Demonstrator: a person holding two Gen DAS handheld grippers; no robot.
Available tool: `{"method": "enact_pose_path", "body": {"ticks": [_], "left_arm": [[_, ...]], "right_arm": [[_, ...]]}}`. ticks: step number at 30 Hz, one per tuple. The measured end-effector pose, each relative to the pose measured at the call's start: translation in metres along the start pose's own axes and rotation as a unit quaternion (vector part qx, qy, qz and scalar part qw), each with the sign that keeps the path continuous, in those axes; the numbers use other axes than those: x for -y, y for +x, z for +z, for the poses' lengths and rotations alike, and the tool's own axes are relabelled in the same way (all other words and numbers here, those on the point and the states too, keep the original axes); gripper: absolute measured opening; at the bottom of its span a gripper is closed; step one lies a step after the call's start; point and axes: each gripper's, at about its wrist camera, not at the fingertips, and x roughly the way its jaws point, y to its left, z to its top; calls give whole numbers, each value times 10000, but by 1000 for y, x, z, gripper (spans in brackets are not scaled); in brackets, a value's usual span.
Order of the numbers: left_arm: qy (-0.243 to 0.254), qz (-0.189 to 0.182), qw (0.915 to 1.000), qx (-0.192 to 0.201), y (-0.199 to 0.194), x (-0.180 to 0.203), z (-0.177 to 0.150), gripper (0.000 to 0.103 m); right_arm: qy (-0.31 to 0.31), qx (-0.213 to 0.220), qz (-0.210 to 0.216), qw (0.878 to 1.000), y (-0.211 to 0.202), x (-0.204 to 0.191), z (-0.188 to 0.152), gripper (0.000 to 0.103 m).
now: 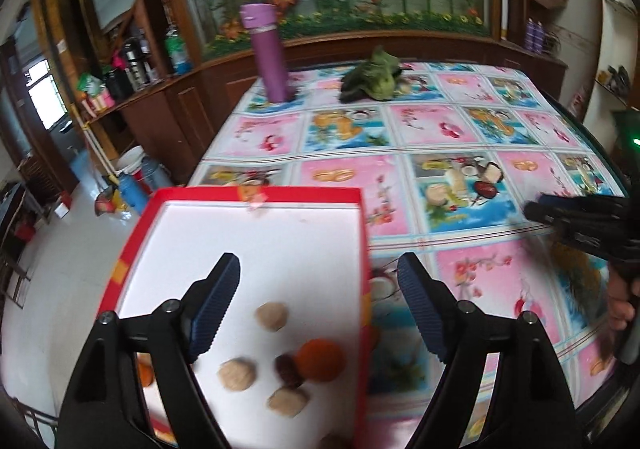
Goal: Organize fruits
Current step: 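Move both open grippers back toward the remaining items on the tablecloth, then grasp a red date with the right gripper while the left gripper grasps a beige cake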
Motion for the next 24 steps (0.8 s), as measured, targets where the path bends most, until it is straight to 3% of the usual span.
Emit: {"method": "enact_pose_path", "body": {"ticks": [8,15,16,17,24], "left_arm": [[193,-129,9993,-288,27,22,22,81],[397,-309,9976,-473,49,43,35,82],[429,-356,9972,-507,53,48,38,82],[451,-377,9969,-523,57,51,40,82],[553,-573,9930,-876,89,79,53,82]], "right_arm": [[-144,-296,236,9992,44,-7,20,30],[-291,-121,319,9990,49,-8,24,30],[-318,-119,323,9989,49,-8,24,28],[-374,-115,279,9988,49,-8,24,20],[-348,-429,207,9983,42,3,25,18]]}}
